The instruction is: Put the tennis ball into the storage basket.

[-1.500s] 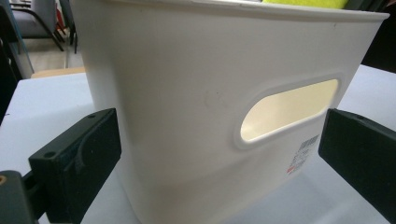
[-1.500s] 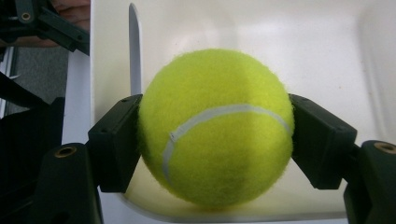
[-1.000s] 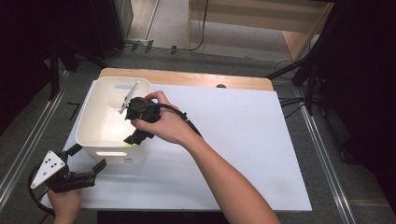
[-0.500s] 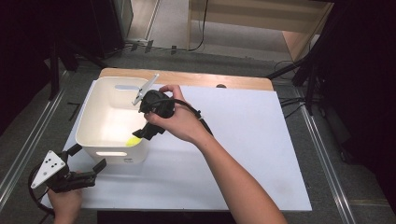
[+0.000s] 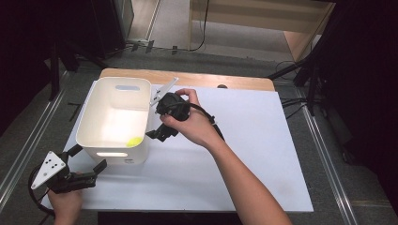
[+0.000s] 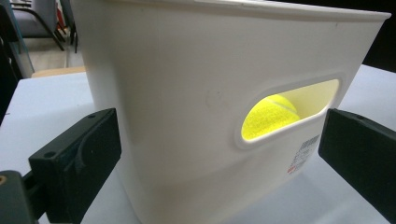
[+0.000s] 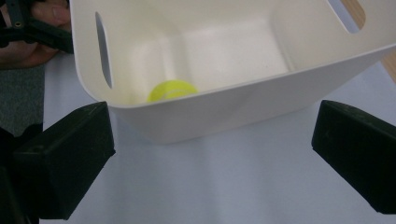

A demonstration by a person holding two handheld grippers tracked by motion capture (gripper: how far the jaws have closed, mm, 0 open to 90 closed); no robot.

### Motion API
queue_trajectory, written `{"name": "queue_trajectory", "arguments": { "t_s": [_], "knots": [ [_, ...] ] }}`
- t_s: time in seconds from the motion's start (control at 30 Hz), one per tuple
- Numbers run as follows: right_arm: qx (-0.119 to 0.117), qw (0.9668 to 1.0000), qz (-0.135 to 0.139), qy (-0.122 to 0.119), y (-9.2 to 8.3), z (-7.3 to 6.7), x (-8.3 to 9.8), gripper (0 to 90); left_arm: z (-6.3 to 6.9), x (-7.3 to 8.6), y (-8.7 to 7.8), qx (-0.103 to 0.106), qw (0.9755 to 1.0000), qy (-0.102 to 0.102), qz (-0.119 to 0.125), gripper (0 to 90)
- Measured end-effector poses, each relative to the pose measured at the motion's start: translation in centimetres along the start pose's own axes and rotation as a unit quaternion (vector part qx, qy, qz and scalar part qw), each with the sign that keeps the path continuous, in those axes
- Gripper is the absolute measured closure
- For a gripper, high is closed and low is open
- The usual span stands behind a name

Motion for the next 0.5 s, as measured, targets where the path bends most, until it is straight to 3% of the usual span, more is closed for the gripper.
{"name": "queue_trajectory", "arguments": {
  "t_s": [0.5],
  "knots": [
    [0.020,0.9992,0.019,0.029,-0.5,-0.3,3.9,0.0,0.0,0.0,0.0,-0.001,1.0000,0.001,-0.001,0.0]
  ]
}}
Point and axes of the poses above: each handheld gripper's, and its own axes: y roughly forward along the jaws, x roughly out of its underside, z roughly to its right, the point moved 6 cm from there along y, roughly forward along the jaws, and after that the axes turned 13 degrees about -y, right-handed, at the moved point
